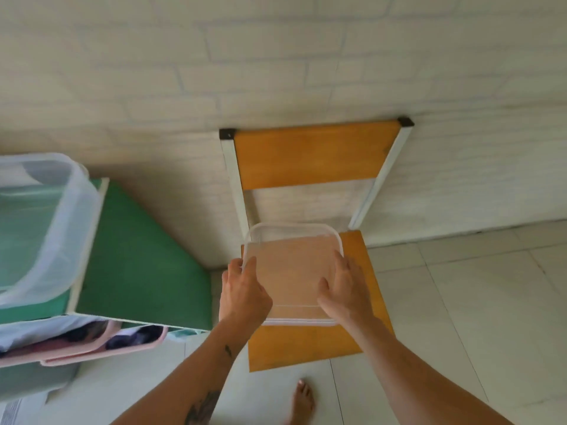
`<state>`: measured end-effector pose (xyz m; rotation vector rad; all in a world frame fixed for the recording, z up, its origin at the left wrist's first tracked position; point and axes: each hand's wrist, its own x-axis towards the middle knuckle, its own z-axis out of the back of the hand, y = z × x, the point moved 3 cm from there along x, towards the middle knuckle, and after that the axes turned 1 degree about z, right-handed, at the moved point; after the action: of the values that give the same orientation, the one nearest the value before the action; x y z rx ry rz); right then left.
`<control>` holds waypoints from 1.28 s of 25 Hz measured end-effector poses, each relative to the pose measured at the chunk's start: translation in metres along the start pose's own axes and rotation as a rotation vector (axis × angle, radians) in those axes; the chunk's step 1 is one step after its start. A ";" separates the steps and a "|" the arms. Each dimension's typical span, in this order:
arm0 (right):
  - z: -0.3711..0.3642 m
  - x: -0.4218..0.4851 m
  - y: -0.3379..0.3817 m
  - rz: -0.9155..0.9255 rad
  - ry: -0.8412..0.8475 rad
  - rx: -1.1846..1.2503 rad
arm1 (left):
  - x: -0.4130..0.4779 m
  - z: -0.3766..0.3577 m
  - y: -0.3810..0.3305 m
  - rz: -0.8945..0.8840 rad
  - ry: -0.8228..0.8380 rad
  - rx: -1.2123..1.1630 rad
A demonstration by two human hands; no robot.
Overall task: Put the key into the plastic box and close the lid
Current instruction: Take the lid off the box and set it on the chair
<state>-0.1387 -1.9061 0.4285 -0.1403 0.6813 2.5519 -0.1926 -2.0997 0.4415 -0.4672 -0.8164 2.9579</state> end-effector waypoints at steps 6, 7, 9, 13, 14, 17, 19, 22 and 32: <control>-0.089 0.049 -0.046 -0.033 0.052 -0.033 | 0.050 -0.096 0.045 0.033 0.124 0.025; -0.101 0.055 -0.051 -0.036 0.058 -0.043 | 0.056 -0.108 0.050 0.043 0.146 0.025; -0.124 0.064 -0.061 -0.040 0.071 -0.057 | 0.067 -0.131 0.063 0.068 0.180 0.021; -0.154 0.073 -0.077 -0.050 0.114 -0.087 | 0.082 -0.160 0.081 0.089 0.221 0.019; -0.159 0.073 -0.079 -0.046 0.126 -0.094 | 0.084 -0.164 0.084 0.091 0.235 0.021; -0.163 0.073 -0.082 -0.013 0.143 -0.116 | 0.084 -0.168 0.088 0.082 0.280 0.044; -0.160 0.073 -0.080 0.005 0.153 -0.132 | 0.084 -0.165 0.089 0.093 0.309 0.062; -0.148 0.069 -0.070 0.046 0.178 -0.155 | 0.084 -0.149 0.081 0.115 0.311 0.037; -0.048 0.027 0.027 0.192 0.190 0.118 | 0.044 -0.009 0.036 0.106 0.187 -0.156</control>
<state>-0.1770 -1.9380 0.3928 -0.2930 0.9575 2.6942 -0.2299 -2.1215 0.4034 -0.8055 -1.0337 2.8963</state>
